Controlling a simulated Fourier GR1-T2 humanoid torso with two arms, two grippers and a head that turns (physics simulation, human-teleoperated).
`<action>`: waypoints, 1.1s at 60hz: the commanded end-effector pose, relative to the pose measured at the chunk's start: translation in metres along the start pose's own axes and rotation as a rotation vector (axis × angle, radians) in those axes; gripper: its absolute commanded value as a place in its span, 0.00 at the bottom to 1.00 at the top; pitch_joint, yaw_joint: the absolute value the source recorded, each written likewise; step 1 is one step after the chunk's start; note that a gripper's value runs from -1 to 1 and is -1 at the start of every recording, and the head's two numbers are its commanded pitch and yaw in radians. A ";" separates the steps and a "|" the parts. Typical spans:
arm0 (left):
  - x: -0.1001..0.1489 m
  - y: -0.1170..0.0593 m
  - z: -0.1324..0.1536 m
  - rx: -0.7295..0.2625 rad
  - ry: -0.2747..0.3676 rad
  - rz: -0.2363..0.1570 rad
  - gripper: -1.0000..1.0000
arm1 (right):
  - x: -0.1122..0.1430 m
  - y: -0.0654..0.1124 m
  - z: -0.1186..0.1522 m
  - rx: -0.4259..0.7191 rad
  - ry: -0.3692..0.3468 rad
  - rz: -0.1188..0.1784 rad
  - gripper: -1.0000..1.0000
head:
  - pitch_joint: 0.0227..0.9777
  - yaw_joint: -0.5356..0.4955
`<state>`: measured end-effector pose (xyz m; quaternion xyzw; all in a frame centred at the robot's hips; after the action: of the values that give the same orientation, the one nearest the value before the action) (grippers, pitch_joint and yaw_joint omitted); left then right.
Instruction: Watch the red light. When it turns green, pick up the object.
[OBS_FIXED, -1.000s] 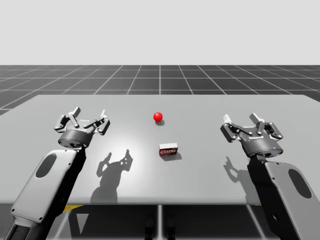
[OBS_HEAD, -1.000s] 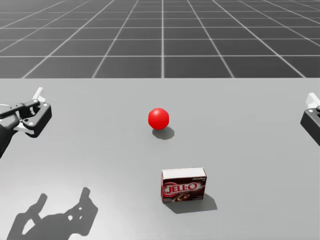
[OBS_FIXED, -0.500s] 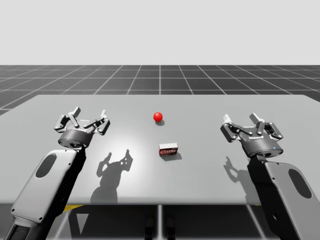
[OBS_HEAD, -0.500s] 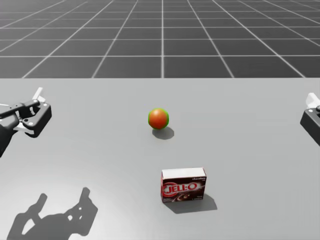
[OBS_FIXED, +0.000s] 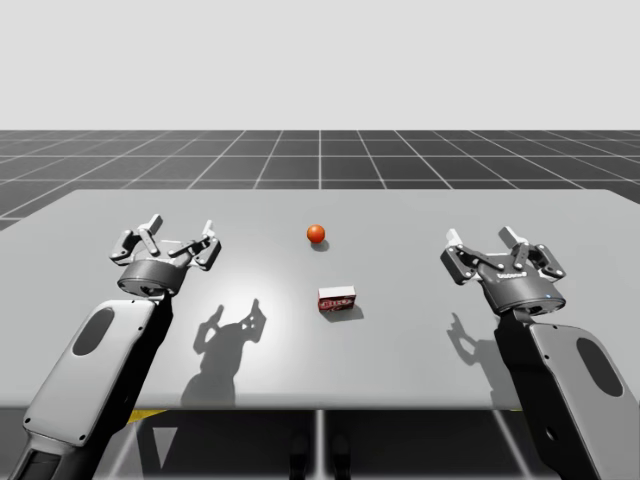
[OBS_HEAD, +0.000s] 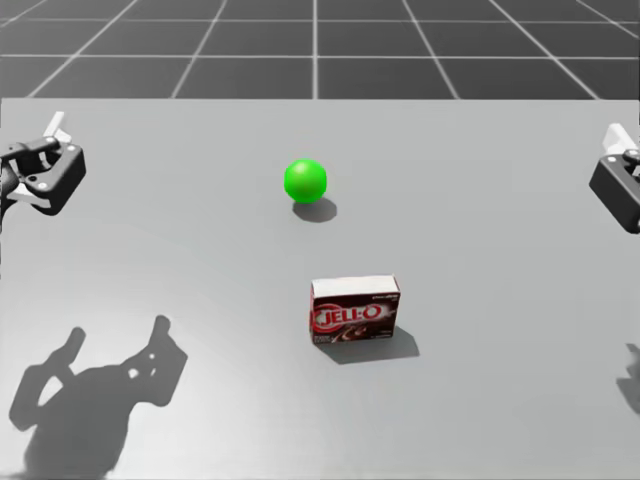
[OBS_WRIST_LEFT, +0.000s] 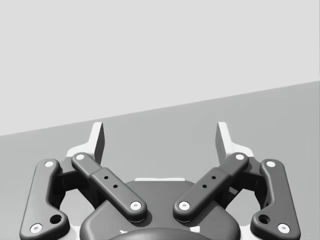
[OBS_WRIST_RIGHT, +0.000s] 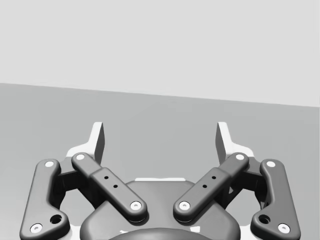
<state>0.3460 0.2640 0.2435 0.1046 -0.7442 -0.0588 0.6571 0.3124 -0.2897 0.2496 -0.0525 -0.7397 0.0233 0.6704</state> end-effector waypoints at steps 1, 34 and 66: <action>0.000 0.000 0.000 -0.001 0.000 -0.002 0.00 | -0.001 0.000 0.000 0.001 0.003 0.002 0.00 | 0.79 0.50; 0.000 -0.004 0.001 -0.007 0.004 -0.001 0.00 | 0.009 0.035 0.020 0.032 0.017 -0.007 0.00 | 0.85 0.47; -0.001 -0.006 -0.001 -0.013 0.004 -0.007 0.00 | -0.012 0.121 0.109 0.135 0.128 -0.058 0.00 | 0.85 0.47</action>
<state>0.3469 0.2594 0.2418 0.1029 -0.7422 -0.0641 0.6591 0.2291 -0.1885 0.2315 0.0003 -0.7097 0.0429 0.7032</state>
